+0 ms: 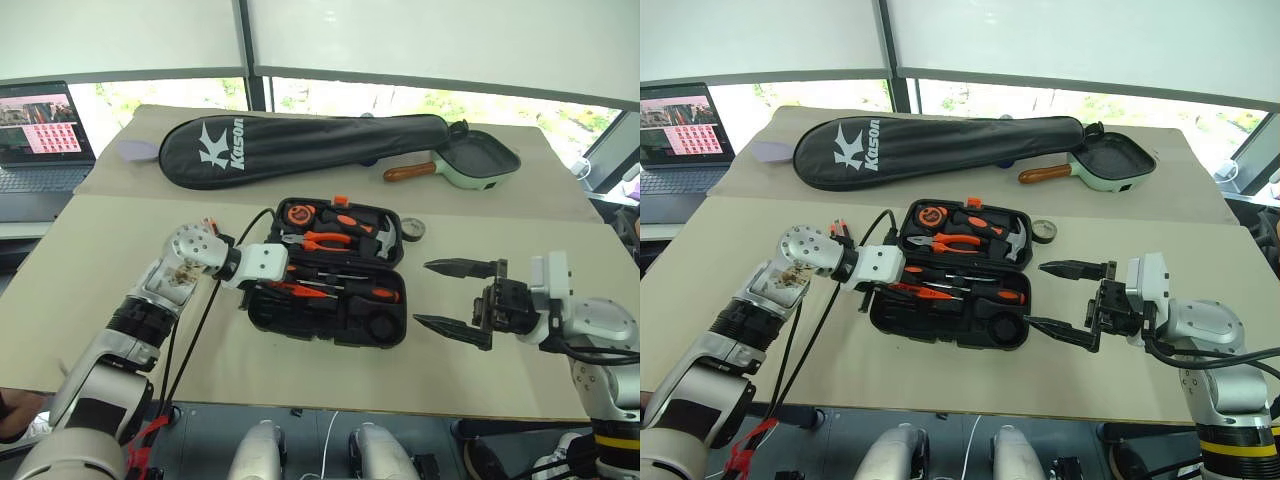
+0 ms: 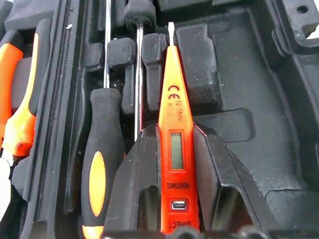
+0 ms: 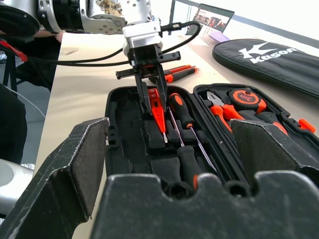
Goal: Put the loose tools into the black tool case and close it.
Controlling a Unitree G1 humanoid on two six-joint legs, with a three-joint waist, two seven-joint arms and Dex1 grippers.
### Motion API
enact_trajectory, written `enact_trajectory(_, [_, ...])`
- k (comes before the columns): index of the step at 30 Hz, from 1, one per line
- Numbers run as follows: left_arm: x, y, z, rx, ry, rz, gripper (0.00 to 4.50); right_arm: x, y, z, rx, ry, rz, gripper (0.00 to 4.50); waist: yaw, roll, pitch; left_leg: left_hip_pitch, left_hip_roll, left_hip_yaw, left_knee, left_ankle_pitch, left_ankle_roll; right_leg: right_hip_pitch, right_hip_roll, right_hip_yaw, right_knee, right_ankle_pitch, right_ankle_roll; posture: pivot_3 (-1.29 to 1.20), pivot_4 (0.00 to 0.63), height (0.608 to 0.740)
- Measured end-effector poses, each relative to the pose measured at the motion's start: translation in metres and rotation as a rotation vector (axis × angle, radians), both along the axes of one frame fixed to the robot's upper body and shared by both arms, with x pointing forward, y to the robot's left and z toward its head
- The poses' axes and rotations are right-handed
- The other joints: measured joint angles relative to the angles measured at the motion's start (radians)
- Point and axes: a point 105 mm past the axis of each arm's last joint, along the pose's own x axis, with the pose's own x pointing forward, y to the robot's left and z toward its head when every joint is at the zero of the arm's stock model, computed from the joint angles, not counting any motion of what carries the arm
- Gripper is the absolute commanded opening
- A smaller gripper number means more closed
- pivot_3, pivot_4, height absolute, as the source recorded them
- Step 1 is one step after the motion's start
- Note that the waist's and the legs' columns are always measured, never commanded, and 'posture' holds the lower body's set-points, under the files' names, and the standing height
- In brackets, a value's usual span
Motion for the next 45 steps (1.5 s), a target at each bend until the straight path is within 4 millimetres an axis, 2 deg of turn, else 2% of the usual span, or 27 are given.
enact_trajectory(11, [-0.002, -0.002, 0.001, 0.081, 0.03, 0.091, 0.47, 0.0, 0.002, 0.001, 0.009, 0.019, 0.01, 4.5, -0.005, 0.001, 0.0, 0.002, 0.0, -0.001, 0.001, 0.0, 0.0, 0.001, 0.001, 0.0, 0.001, 0.0, 0.0, 0.0, 0.15, 0.74])
enact_trajectory(13, [-0.002, -0.002, 0.001, 0.077, 0.029, 0.105, 1.47, 0.0, 0.003, 0.001, 0.014, 0.02, 0.015, 4.5, -0.005, 0.001, -0.001, 0.002, 0.0, -0.001, 0.001, 0.0, 0.0, 0.001, 0.001, 0.0, 0.001, 0.0, 0.0, 0.0, 0.15, 0.74])
enact_trajectory(14, [-0.002, -0.003, 0.0, 0.066, 0.03, 0.114, 1.68, 0.0, 0.004, 0.002, 0.014, 0.018, 0.017, 4.5, -0.005, 0.001, -0.001, 0.002, 0.0, -0.001, 0.001, 0.0, 0.0, 0.001, 0.001, 0.0, 0.001, 0.0, 0.0, 0.0, 0.15, 0.74])
enact_trajectory(19, [-0.011, -0.006, -0.011, -0.005, 0.087, 0.1, 3.5, 0.001, 0.005, 0.003, 0.014, 0.014, 0.022, 4.5, -0.006, 0.001, -0.001, 0.0, 0.001, -0.001, 0.001, 0.0, 0.0, 0.0, 0.001, 0.0, 0.002, 0.0, 0.0, 0.0, 0.15, 0.74])
enact_trajectory(23, [-0.011, -0.012, 0.007, -0.16, 0.064, 0.071, 3.5, 0.001, 0.008, 0.002, 0.013, 0.03, 0.033, 4.5, 0.001, 0.001, 0.0, -0.002, 0.001, -0.002, 0.006, 0.0, 0.001, 0.0, 0.0, -0.001, 0.002, 0.0, 0.0, 0.0, 0.15, 0.74])
enact_trajectory(28, [-0.01, -0.006, 0.025, -0.298, 0.054, 0.09, 3.5, 0.001, 0.01, 0.0, 0.012, 0.038, 0.037, 4.5, 0.003, 0.001, 0.0, -0.003, 0.001, -0.002, 0.007, -0.001, 0.002, 0.0, 0.0, -0.001, 0.002, 0.001, 0.001, 0.0, 0.15, 0.74])
enact_trajectory(31, [-0.007, -0.005, 0.034, -0.41, 0.044, 0.113, 2.73, 0.002, 0.01, 0.0, 0.017, 0.04, 0.032, 4.5, 0.004, 0.001, 0.0, -0.003, 0.001, -0.002, 0.007, -0.001, 0.002, 0.0, 0.0, -0.001, 0.002, 0.001, 0.001, 0.0, 0.15, 0.74])
enact_trajectory(33, [-0.006, -0.002, 0.035, -0.453, 0.045, 0.12, 1.92, 0.002, 0.011, 0.001, 0.026, 0.037, 0.027, 4.5, 0.004, 0.001, 0.0, -0.003, 0.001, -0.002, 0.007, -0.001, 0.002, 0.0, 0.0, -0.001, 0.002, 0.001, 0.001, 0.0, 0.15, 0.74])
enact_trajectory(35, [-0.006, 0.002, 0.028, -0.469, 0.06, 0.133, 1.17, 0.002, 0.012, 0.001, 0.033, 0.036, 0.027, 4.5, 0.004, 0.001, 0.0, -0.003, 0.001, -0.002, 0.007, -0.001, 0.002, 0.0, 0.0, -0.001, 0.002, 0.001, 0.001, 0.0, 0.15, 0.74])
enact_trajectory(38, [-0.006, 0.003, 0.006, -0.495, 0.106, 0.147, 0.11, 0.003, 0.014, 0.001, 0.058, 0.036, 0.018, 4.5, 0.005, 0.001, 0.0, -0.003, 0.001, -0.002, 0.008, -0.001, 0.002, 0.0, 0.0, -0.001, 0.002, 0.001, 0.001, 0.0, 0.15, 0.74])
enact_trajectory(45, [-0.006, -0.002, -0.007, -0.481, 0.085, 0.126, 0.04, 0.003, 0.014, 0.002, 0.059, 0.035, 0.016, 4.5, 0.01, 0.001, 0.0, -0.004, 0.0, -0.002, 0.008, -0.001, 0.002, 0.0, 0.0, -0.001, 0.001, 0.001, 0.002, 0.0, 0.15, 0.74])
